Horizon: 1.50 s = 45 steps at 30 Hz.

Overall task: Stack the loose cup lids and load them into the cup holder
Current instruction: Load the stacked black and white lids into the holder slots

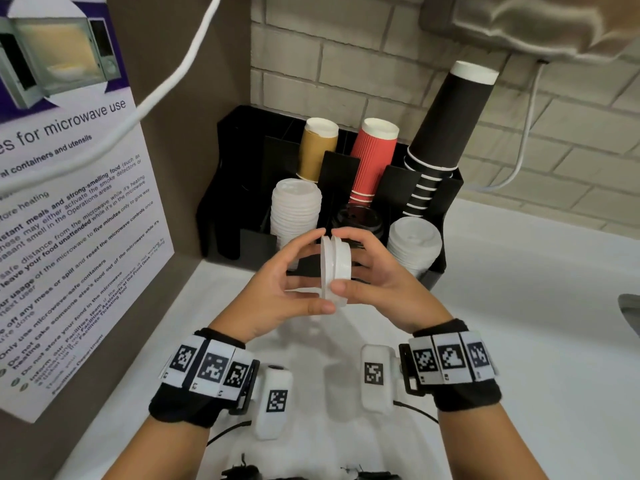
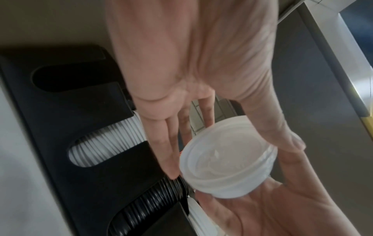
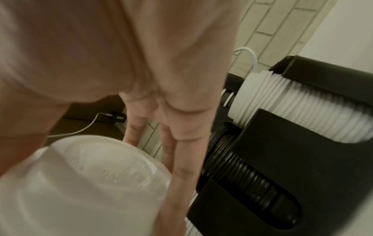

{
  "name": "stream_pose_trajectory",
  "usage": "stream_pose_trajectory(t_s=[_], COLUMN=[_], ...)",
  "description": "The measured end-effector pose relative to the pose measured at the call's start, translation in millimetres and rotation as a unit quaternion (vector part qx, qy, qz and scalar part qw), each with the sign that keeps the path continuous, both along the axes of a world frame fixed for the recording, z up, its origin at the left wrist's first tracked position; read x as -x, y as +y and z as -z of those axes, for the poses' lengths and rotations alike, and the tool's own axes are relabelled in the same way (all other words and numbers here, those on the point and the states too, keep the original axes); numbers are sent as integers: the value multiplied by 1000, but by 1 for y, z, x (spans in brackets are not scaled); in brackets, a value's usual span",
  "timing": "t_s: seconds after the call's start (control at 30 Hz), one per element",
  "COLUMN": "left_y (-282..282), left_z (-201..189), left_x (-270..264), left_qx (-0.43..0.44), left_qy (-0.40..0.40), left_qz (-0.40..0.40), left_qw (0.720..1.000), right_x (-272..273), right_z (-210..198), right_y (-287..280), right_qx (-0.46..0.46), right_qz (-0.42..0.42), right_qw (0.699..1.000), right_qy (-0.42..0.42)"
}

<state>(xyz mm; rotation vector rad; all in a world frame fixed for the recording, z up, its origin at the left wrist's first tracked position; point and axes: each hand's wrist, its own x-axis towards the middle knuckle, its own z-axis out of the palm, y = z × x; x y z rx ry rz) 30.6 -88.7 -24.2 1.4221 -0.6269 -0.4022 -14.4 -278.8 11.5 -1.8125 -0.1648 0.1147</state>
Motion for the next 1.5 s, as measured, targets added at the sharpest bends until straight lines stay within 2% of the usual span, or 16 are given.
stream_pose_trajectory(t_s=[0.23,0.43,0.57,0.67,0.77,0.93,1.13,1.33,1.5], left_y=[-5,-8,6,16,22,23,20,19,11], left_z=[-2,-3,-6,-5,-3,-3,-5,-6,6], left_x=[6,8,3,-3,-8,-7,-4,-2,-8], left_qx=[-1,-11,6,10,-5,-26,-43,-41,-66], left_qy=[-11,-26,-28,-43,-51,-46,-46,-46,-60], left_qz=[3,-31,-106,-150,-173,-182,-178,-172,-169], left_qw=[1000,999,994,988,984,982,982,983,982], right_x=[12,11,2,-12,-28,-48,-58,-59,-59], right_z=[4,-12,-37,-41,-35,-22,-9,8,27], right_y=[5,-6,-60,-101,-116,-103,-92,-90,-90], right_qx=[-15,40,112,248,361,470,472,524,487], right_qz=[43,67,224,277,264,209,216,254,271], right_qw=[998,994,956,917,891,857,854,811,822], right_qy=[-42,-80,-155,-145,-83,-33,-23,-51,-116])
